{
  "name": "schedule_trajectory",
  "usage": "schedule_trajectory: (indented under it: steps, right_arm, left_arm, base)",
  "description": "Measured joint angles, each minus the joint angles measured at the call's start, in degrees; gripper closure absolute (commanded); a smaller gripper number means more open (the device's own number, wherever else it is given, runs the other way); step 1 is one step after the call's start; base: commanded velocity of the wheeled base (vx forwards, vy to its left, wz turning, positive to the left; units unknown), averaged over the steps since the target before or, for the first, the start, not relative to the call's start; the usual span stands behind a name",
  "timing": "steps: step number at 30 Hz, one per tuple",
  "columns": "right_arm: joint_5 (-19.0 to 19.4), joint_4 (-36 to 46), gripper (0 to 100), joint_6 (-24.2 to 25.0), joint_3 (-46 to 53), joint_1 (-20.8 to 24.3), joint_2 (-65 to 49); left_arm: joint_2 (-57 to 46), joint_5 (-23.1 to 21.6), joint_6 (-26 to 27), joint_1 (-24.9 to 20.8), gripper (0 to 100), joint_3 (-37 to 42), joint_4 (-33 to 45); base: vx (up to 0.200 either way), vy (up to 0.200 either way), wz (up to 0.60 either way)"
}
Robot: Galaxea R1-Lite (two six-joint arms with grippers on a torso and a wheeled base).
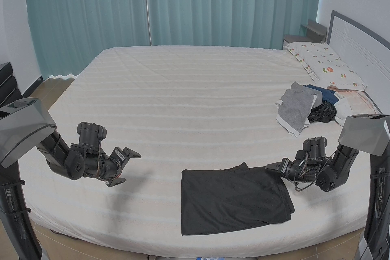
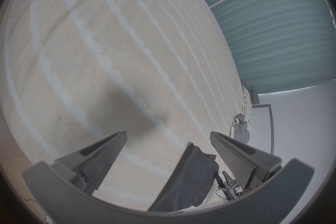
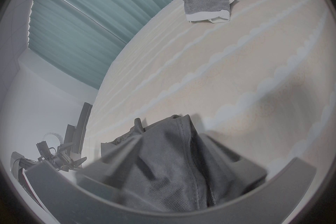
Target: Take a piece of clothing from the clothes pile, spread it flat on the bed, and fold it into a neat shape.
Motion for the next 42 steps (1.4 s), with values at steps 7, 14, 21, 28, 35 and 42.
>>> schedule_trajectory:
  steps: [7, 14, 21, 28, 35, 42]
  right_arm:
    - [-0.2, 0.0, 100, 3.6, -1.2, -0.2, 0.8]
    - [-0.4, -0.1, 100, 4.4, -1.7, -1.4, 0.9]
    - [-0.5, -1.7, 100, 4.4, -1.5, -2.4, 0.9]
    - [-0.6, -1.8, 100, 4.5, -1.7, -3.0, 1.0]
    - [-0.5, -1.8, 100, 4.4, -2.1, -3.6, 1.4]
    - [-0.5, -1.7, 0, 4.4, -2.6, -3.7, 1.9]
  left_arm:
    - [0.1, 0.0, 0.0, 0.0, 0, 0.0, 0.0]
    - [0.2, 0.0, 0.0, 0.0, 0, 0.0, 0.0]
    - [0.2, 0.0, 0.0, 0.0, 0, 0.0, 0.0]
    - [0.2, 0.0, 0.0, 0.0, 0, 0.0, 0.0]
    - [0.2, 0.0, 0.0, 0.0, 0, 0.0, 0.0]
    - [0.2, 0.0, 0.0, -0.1, 0, 0.0, 0.0]
  base:
    - [0.000, 0.000, 0.00]
    - [0.000, 0.000, 0.00]
    - [0.000, 0.000, 0.00]
    - [0.000, 0.000, 0.00]
    - [0.000, 0.000, 0.00]
    - [0.000, 0.000, 0.00]
